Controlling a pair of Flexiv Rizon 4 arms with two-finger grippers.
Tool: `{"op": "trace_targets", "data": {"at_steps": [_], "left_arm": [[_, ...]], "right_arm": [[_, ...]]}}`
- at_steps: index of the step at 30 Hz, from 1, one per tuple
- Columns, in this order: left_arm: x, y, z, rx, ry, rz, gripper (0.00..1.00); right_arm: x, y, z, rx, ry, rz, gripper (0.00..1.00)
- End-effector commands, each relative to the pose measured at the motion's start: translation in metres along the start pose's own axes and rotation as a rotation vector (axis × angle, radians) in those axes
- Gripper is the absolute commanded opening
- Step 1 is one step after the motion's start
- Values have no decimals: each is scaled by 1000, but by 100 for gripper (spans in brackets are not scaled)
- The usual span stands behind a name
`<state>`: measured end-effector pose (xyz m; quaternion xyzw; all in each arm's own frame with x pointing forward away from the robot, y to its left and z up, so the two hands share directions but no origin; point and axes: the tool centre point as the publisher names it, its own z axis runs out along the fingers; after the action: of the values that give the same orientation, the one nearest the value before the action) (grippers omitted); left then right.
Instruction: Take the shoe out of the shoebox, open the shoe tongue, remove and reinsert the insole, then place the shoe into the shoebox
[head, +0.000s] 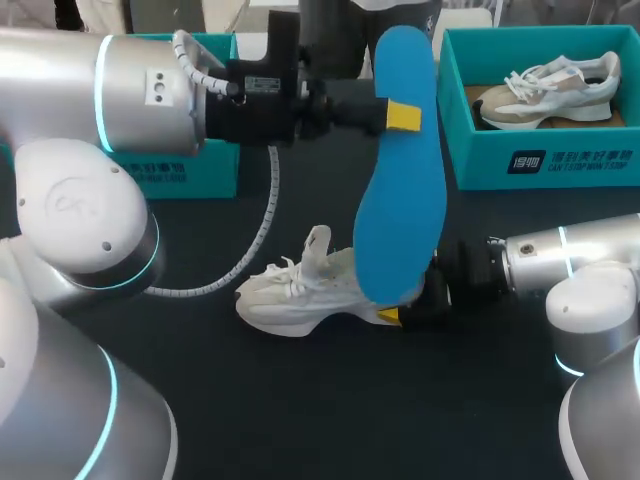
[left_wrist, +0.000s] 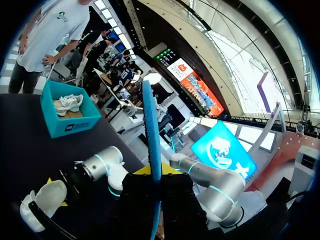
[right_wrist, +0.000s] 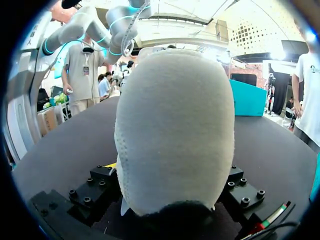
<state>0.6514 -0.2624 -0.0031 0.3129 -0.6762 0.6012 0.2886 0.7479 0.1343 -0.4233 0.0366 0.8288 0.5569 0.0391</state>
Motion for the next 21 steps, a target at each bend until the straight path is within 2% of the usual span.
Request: {"op": "trace_targets", "data": {"at_steps": [1,3,6,10,14,21], "left_arm": [[-3,2,0,5,14,1,0],[-3,2,0,5,14,1,0],[8,8,-5,58,70,-23,0],[25,17,-11,35,139,-41,0],[42,20,-16,32,145,-64,0],[59,23,-19,39,123,-69,0]], "right_arm": [[-1,-3,5,3,-2,0,0],[-1,-3,5,3,-2,0,0],[-1,-3,5,3,-2,0,0],[-1,-3,5,3,-2,0,0],[-1,-3,5,3,-2,0,0],[-1,-3,5,3,-2,0,0]]}}
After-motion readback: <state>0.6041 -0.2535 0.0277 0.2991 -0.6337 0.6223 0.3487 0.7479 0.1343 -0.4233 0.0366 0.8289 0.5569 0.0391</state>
